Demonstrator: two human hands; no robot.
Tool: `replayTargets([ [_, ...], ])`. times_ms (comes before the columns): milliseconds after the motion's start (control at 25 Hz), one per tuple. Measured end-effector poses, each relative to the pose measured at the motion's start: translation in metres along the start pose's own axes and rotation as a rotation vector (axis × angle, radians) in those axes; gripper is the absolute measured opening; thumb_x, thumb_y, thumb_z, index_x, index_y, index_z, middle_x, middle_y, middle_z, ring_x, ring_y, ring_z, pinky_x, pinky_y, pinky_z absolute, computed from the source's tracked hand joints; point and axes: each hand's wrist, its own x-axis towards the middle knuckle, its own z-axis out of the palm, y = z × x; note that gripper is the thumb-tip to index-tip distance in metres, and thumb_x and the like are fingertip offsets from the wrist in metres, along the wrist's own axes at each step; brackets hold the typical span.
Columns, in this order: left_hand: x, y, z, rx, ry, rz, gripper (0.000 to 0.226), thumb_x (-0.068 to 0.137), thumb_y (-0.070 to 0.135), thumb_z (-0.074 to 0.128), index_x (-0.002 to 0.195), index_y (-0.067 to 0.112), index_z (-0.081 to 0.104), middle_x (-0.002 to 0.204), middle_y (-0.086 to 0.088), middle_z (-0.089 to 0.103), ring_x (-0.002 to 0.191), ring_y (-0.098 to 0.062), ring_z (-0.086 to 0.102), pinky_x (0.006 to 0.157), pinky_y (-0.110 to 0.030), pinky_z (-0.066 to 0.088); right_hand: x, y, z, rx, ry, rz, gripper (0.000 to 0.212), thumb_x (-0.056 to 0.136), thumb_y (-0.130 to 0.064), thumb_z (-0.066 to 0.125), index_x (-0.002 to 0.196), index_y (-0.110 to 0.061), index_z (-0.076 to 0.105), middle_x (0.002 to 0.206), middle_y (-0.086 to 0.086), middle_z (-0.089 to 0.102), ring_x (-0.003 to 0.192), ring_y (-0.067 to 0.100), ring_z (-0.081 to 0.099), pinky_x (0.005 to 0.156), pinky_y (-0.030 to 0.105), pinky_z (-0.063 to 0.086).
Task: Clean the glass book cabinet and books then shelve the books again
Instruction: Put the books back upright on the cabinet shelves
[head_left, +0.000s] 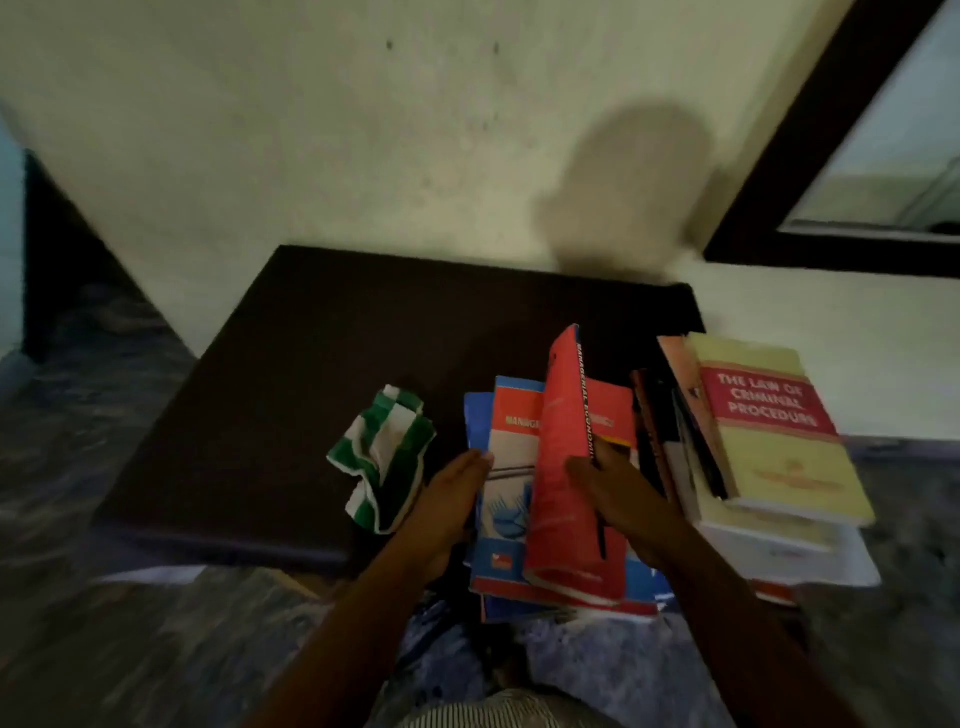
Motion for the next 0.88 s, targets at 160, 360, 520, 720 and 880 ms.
replayTargets([
  [160, -0.007, 0.01, 0.008, -0.102, -0.079, 0.031, 0.026, 0.099, 0.033, 0.04, 0.12, 0.019, 0.049, 0.097, 0.002, 0.06, 0.081, -0.013, 0.058, 0.061, -0.028, 0.048, -0.016, 0.014, 0.015, -0.004, 0.105, -0.053, 0.027, 0.1, -0.022, 0.037, 0.126, -0.027, 0.039, 0.113, -0.005, 0.05, 0.101, 0.011, 0.05, 0.084, 0.02, 0.039],
  [360, -0.01, 0.012, 0.01, -0.16, -0.123, -0.024, 0.027, 0.097, 0.031, 0.045, 0.121, 0.018, 0.046, 0.089, -0.004, 0.06, 0.07, -0.013, 0.058, 0.055, -0.027, 0.046, -0.032, 0.027, 0.024, 0.101, 0.214, 0.004, 0.02, 0.099, -0.024, 0.039, 0.118, -0.031, 0.037, 0.119, 0.008, 0.055, 0.1, 0.019, 0.058, 0.084, 0.032, 0.05],
  [520, -0.008, 0.008, 0.022, -0.073, -0.161, -0.075, 0.019, 0.095, 0.033, 0.049, 0.092, 0.016, 0.057, 0.058, -0.002, 0.063, 0.043, -0.01, 0.057, 0.039, -0.016, 0.042, -0.038, 0.032, 0.013, -0.035, 0.256, 0.024, 0.029, 0.099, -0.025, 0.04, 0.128, -0.026, 0.038, 0.121, 0.006, 0.054, 0.101, 0.015, 0.054, 0.082, 0.024, 0.044],
  [720, 0.013, -0.002, 0.043, 0.329, -0.098, 0.29, 0.015, 0.094, 0.025, 0.053, 0.108, 0.027, 0.059, 0.113, -0.007, 0.066, 0.097, -0.02, 0.063, 0.087, -0.041, 0.051, -0.041, 0.024, 0.003, -0.226, 0.258, 0.027, 0.038, 0.096, -0.027, 0.048, 0.131, -0.014, 0.045, 0.119, 0.006, 0.058, 0.103, 0.021, 0.058, 0.088, 0.028, 0.045],
  [880, -0.007, 0.011, 0.062, 0.429, -0.107, 0.487, 0.032, 0.093, 0.027, 0.052, 0.123, 0.017, 0.055, 0.111, -0.003, 0.067, 0.095, -0.008, 0.064, 0.082, -0.023, 0.052, -0.047, 0.004, -0.008, -0.27, 0.393, -0.032, 0.039, 0.093, -0.029, 0.05, 0.128, -0.013, 0.046, 0.116, 0.01, 0.059, 0.105, 0.026, 0.057, 0.088, 0.03, 0.044],
])
